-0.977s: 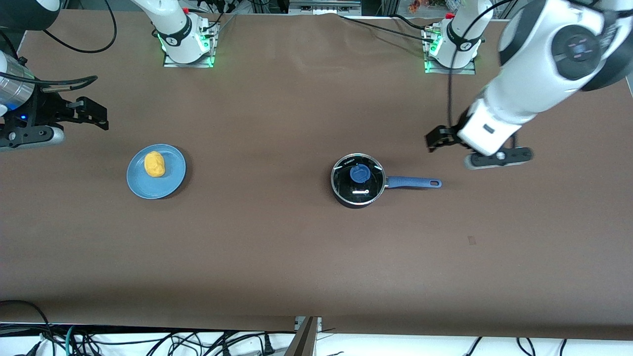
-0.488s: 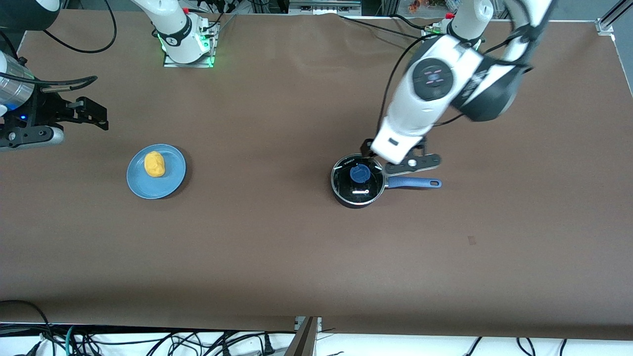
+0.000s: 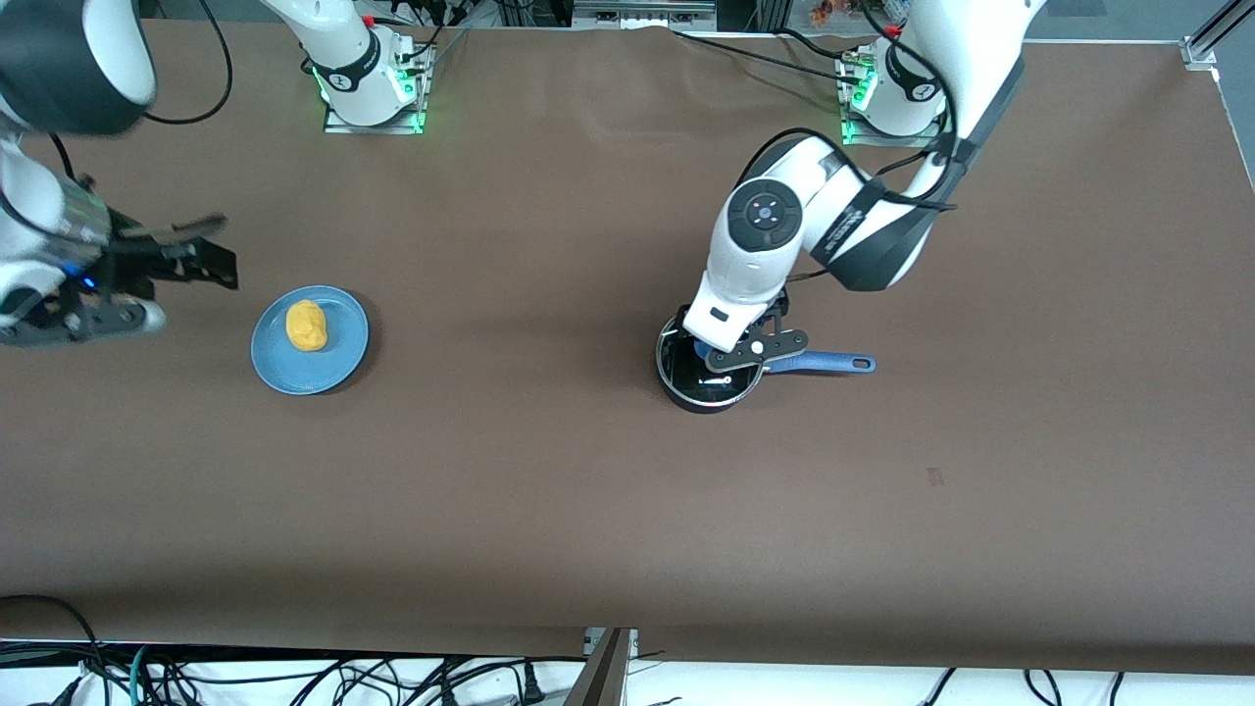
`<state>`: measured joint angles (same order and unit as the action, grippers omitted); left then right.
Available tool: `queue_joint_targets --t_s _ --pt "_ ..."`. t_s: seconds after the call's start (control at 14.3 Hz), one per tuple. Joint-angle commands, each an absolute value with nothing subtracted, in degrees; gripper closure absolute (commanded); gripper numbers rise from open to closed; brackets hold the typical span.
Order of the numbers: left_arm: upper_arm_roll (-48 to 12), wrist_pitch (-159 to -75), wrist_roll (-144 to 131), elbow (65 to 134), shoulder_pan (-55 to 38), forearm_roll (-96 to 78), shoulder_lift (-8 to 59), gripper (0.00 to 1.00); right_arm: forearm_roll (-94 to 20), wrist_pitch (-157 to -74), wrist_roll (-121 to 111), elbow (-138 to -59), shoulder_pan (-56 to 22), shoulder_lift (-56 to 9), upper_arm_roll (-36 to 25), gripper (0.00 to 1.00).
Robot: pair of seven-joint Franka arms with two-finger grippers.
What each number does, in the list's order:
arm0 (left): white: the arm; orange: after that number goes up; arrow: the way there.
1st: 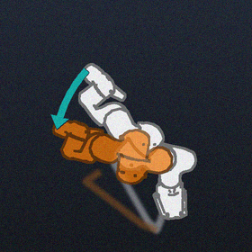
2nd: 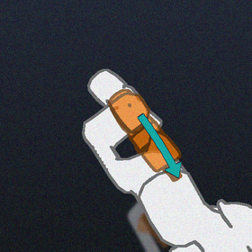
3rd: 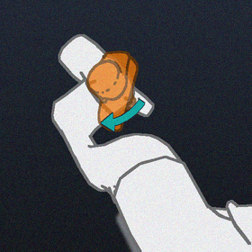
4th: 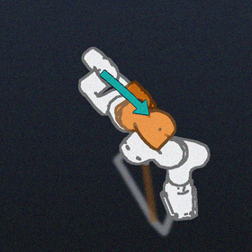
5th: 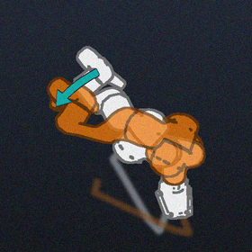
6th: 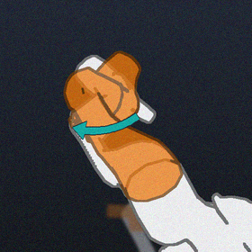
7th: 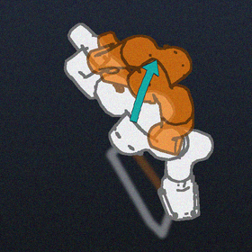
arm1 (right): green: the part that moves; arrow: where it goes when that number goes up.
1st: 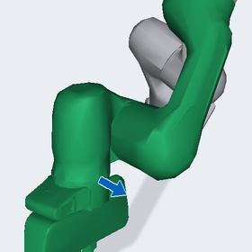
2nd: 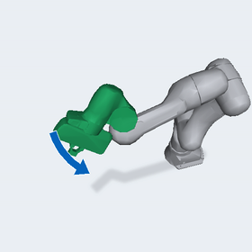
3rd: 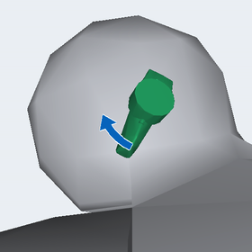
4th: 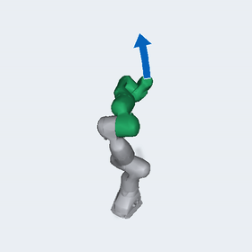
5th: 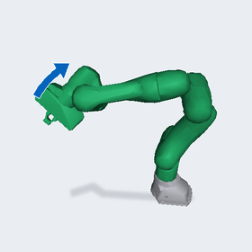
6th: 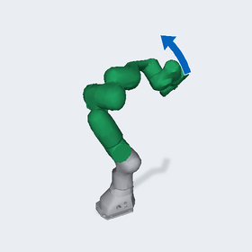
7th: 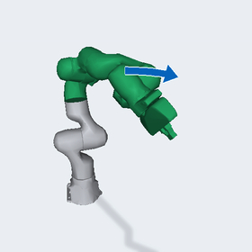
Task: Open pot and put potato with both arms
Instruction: 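Grasp the blue lid knob with the left gripper while the right gripper reaches the potato, then grasp the yellow potato on the blue plate with the right gripper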
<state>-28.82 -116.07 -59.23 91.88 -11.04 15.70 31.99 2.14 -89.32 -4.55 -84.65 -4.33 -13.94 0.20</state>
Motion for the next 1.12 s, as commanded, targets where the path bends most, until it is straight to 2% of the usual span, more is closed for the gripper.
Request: queue_joint_targets --t_s 0.0,0.28,0.63,0.91,1.05 --pt "-28.56 -117.33 -63.1 90.35 -11.95 18.19 34.27 0.0 1.93 -90.61 -4.57 -83.76 -3.69 -18.35 0.62 0.0" --pt "-28.39 -117.33 -63.28 89.04 -11.78 17.67 36.47 0.0 2.72 -96.57 -6.4 -91.9 -1.41 -19.25 0.27 0.0" --pt "-28.39 -117.33 -64.07 87.98 -11.87 17.49 38.23 0.0 2.99 -112.56 -10.81 -108.25 -1.41 -17.23 -2.2 0.0" --pt "-28.39 -117.33 -64.16 87.89 -11.95 17.58 38.94 0.0 3.08 -118.55 -10.99 -112.93 -1.41 -18.19 -3.08 0.0" --pt "-28.3 -117.42 -64.16 87.89 -11.95 17.67 39.02 0.04 2.99 -122.32 -10.9 -115.56 -1.41 -19.07 -3.08 0.0"
